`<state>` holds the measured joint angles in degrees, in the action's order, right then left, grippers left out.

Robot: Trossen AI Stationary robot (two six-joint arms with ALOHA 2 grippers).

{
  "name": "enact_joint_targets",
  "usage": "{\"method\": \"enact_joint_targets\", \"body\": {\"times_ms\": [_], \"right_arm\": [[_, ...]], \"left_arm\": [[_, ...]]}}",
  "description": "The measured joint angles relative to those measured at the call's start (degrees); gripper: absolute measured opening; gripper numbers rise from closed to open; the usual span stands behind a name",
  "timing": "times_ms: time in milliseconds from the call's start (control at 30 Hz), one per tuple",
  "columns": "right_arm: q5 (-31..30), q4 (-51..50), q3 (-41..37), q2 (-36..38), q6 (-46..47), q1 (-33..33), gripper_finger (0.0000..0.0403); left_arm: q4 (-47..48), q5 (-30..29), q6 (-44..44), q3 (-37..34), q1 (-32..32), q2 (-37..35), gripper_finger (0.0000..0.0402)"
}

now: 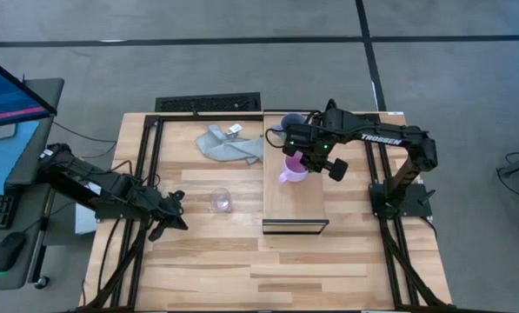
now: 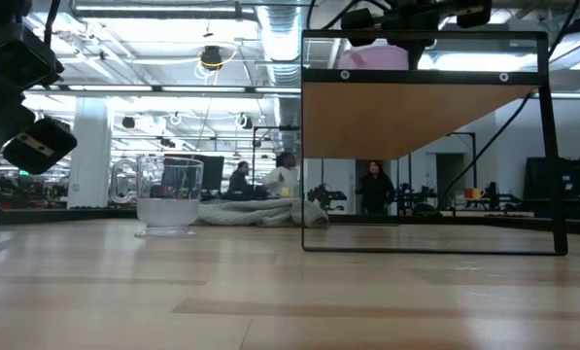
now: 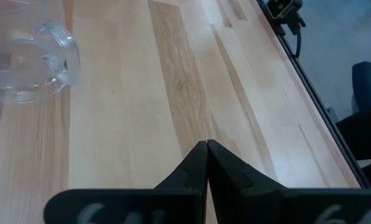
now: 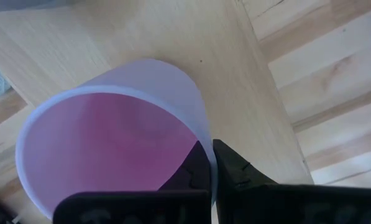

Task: Stack small to large cups/mugs on shelf
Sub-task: Put the pink mug on the shelf

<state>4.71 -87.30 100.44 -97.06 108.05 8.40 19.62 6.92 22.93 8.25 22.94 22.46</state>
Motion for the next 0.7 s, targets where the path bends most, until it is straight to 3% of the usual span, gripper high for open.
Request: {"method": "enact_joint_targets", "body": {"times_ms": [400, 700], "right_arm": [[0.18, 3.64, -0.22, -0.24, -1.40, 0.16, 0.0054], [0.60, 2.86, -0.20, -0.22, -0.02, 0.23, 0.0060]], "left_arm": [[0.00, 0.09, -1.28, 0.00, 0.00, 0.01, 0.0000], [0.02, 0.11, -0.85, 0.00, 0.00, 0.02, 0.0000]]}}
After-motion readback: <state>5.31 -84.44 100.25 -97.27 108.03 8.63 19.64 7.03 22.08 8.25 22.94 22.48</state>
